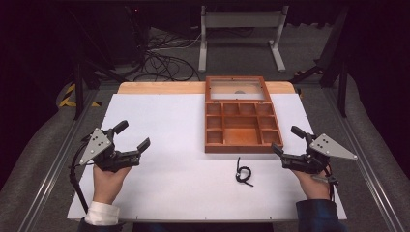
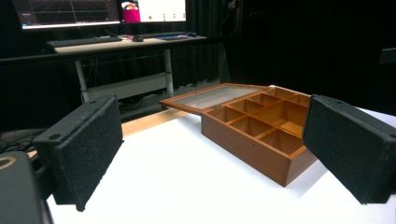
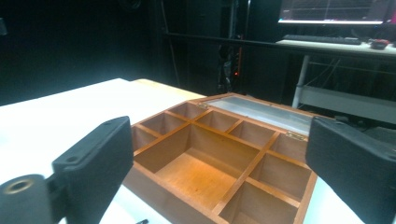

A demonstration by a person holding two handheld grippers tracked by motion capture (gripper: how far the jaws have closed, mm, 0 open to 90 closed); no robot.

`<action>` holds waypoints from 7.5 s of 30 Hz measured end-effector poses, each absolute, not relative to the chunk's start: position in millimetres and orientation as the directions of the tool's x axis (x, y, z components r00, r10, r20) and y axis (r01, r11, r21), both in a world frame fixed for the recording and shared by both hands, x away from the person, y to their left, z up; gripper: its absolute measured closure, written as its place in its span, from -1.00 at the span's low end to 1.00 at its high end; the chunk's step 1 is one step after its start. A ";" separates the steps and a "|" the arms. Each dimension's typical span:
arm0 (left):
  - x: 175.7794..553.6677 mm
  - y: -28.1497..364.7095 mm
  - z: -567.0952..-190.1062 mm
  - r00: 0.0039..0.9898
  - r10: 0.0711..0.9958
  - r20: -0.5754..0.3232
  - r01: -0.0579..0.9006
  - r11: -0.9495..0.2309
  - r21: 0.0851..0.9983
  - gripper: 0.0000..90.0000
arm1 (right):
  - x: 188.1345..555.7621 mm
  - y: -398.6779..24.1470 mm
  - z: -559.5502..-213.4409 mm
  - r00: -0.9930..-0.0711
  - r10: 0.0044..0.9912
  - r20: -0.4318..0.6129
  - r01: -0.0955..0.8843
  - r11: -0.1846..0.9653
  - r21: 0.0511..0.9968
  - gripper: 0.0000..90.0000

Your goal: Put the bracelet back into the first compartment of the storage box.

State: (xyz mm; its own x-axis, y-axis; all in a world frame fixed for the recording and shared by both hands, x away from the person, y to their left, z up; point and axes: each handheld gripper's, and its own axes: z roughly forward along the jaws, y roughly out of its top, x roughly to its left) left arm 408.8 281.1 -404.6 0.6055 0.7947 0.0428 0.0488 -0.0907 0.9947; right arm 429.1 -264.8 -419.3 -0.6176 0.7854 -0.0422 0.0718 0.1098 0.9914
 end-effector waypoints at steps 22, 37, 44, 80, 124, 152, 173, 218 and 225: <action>409.5 277.9 -407.1 0.603 0.794 0.073 0.058 -0.135 0.989 -0.88 | 436.9 -253.4 -430.5 -0.719 0.695 -0.030 0.201 0.249 0.947 0.18; 410.5 276.5 -410.4 0.604 0.793 0.075 0.067 -0.145 0.987 -0.87 | 439.1 -236.9 -440.8 -0.783 0.621 -0.046 0.229 0.356 0.906 0.47; 411.2 275.4 -411.6 0.610 0.788 0.083 0.068 -0.156 0.985 -0.87 | 443.1 -232.3 -445.3 -0.779 0.627 -0.030 0.280 0.390 0.877 0.47; 412.4 272.9 -415.1 0.602 0.793 0.089 0.073 -0.165 0.984 -0.87 | 453.8 -195.0 -473.1 -0.843 0.537 0.043 0.391 0.556 0.733 0.55; 412.0 272.7 -415.4 0.612 0.786 0.085 0.075 -0.165 0.983 -0.86 | 452.0 -187.8 -468.1 -0.820 0.572 -0.017 0.336 0.505 0.795 0.89; 412.0 271.3 -416.3 0.615 0.781 0.106 0.064 -0.184 0.981 -0.87 | 446.1 -182.5 -453.7 -0.804 0.588 -0.084 0.239 0.449 0.861 0.89; 411.6 272.4 -416.9 0.617 0.781 0.096 0.072 -0.178 0.981 -0.88 | 447.4 -181.0 -438.3 -0.768 0.632 -0.100 0.216 0.404 0.889 0.89; 412.9 279.8 -420.0 0.611 0.789 0.073 0.080 -0.153 0.985 -0.88 | 489.6 -146.7 -399.1 -0.729 0.658 -0.187 0.191 0.458 0.868 0.89; 412.5 281.2 -419.7 0.609 0.790 0.068 0.083 -0.149 0.985 -0.88 | 497.1 -142.0 -393.8 -0.722 0.666 -0.188 0.190 0.452 0.872 0.89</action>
State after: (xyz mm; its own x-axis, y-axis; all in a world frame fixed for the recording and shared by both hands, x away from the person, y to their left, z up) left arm 412.5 281.2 -419.7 0.6094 0.7899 0.0683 0.0828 -0.1491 0.9854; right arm 497.1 -142.0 -393.8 -0.7216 0.6662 -0.1884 0.1895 0.4518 0.8718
